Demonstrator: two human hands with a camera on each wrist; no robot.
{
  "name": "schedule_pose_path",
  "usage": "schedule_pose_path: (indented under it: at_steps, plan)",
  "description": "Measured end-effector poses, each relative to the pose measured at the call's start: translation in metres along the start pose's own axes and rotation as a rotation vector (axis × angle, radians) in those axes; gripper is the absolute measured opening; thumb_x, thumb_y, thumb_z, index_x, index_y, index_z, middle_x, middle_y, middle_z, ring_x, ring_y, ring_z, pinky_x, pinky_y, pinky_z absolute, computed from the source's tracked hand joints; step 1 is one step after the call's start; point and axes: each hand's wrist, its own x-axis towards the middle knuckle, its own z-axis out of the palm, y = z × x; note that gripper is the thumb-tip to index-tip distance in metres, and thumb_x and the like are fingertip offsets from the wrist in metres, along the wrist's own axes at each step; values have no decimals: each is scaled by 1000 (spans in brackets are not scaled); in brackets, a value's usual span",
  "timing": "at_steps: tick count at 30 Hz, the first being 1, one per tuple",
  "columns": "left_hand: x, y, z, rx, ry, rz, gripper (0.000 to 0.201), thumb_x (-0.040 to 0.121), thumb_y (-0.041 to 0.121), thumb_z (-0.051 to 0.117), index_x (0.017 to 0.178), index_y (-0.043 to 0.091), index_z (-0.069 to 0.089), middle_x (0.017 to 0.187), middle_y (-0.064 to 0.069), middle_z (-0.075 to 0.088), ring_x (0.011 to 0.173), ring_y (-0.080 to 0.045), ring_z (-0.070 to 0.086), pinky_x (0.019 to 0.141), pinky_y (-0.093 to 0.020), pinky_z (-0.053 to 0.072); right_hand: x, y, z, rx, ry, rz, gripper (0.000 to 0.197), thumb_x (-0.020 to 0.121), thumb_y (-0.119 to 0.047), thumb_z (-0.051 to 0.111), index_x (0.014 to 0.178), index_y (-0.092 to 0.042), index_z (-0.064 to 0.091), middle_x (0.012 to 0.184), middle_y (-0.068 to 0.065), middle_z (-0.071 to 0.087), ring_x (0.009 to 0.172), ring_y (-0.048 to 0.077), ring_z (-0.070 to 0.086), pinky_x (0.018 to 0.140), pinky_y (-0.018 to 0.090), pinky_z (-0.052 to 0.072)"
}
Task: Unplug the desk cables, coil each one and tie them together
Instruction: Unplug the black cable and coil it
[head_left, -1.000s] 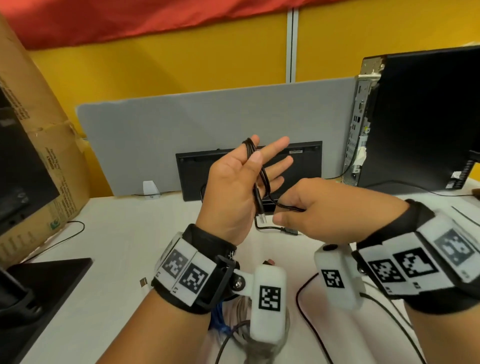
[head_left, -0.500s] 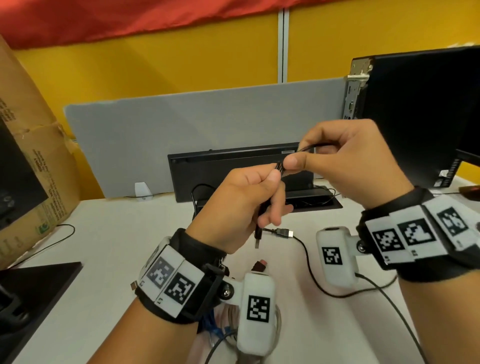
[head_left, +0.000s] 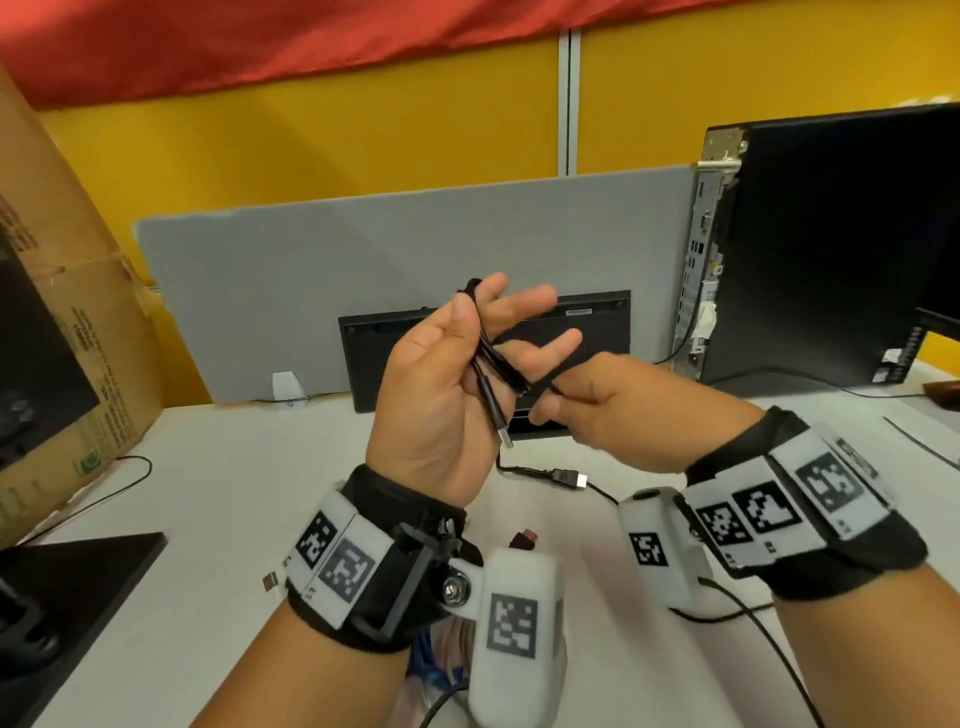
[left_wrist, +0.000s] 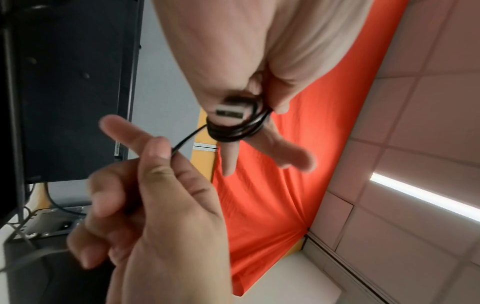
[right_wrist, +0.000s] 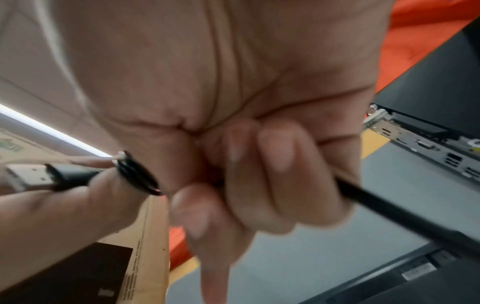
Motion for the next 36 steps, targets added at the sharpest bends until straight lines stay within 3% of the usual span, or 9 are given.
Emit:
schedule_pose_path:
  at_steps: [3, 7, 11, 13, 15, 19, 23, 32, 36]
  plan:
    - [1, -4, -3, 62, 61, 23, 45, 105, 20, 29, 142, -6, 24, 122, -17, 66, 90, -34, 72, 93, -53, 52, -7, -10, 1, -83, -151, 28, 28, 97, -40, 49, 87, -25, 71, 60, -13, 61, 60, -1, 57, 58, 24, 42]
    - [3, -5, -13, 284, 75, 3, 32, 105, 18, 30, 132, 2, 38, 128, -14, 63, 102, -38, 68, 102, -56, 45, -20, -21, -7, -107, -209, -17, 35, 96, -40, 52, 69, -27, 69, 49, -32, 53, 46, -12, 51, 53, 20, 33]
    - [2, -5, -16, 472, 36, -77, 33, 105, 16, 32, 136, 10, 45, 119, -11, 69, 100, -32, 70, 96, -46, 51, -27, -23, -16, -49, -92, -106, 33, 95, -28, 53, 67, -19, 68, 46, -21, 53, 42, 0, 48, 46, 14, 34]
    - [-1, -8, -11, 592, 1, -128, 32, 105, 15, 36, 112, 24, 66, 104, -5, 74, 101, -22, 70, 95, -40, 49, -27, -20, -21, -1, -24, -144, 30, 93, -24, 55, 67, -17, 67, 53, -16, 57, 43, 4, 44, 49, 14, 34]
    - [-3, -12, -9, 704, -35, -186, 34, 104, 14, 37, 97, 11, 70, 89, -5, 76, 105, -17, 67, 99, -36, 44, -27, -15, -25, 37, 57, -178, 27, 91, -24, 59, 66, -16, 67, 57, -4, 58, 49, 4, 45, 52, 16, 39]
    - [-6, -10, -5, 713, -165, -263, 38, 105, 15, 33, 91, -12, 57, 63, -12, 63, 60, -25, 64, 98, -39, 49, -26, -3, -36, 208, 263, -258, 16, 78, -33, 74, 69, -20, 71, 63, 3, 66, 53, 10, 55, 56, 14, 44]
    - [-9, -6, 2, 477, -234, -371, 27, 105, 16, 33, 100, 3, 56, 48, 0, 35, 42, -13, 30, 99, -51, 49, -21, 6, -37, 278, 425, -308, 16, 67, -38, 81, 72, -24, 74, 67, 7, 69, 65, 28, 63, 65, 40, 54]
    - [-6, 8, -2, -34, -266, -399, 46, 99, 25, 40, 128, -9, 51, 45, 6, 16, 35, -6, 16, 84, -55, 54, -4, 19, -19, 168, 632, -365, 21, 95, -20, 58, 109, -25, 72, 78, -26, 64, 77, -5, 60, 72, 13, 45]
    - [-6, 9, -5, -214, -232, -307, 49, 101, 24, 34, 136, -9, 41, 44, 6, 21, 36, -7, 20, 97, -50, 49, 3, 23, -12, 30, 379, -120, 26, 99, -29, 47, 111, -25, 70, 77, -22, 66, 77, -1, 61, 73, 31, 52]
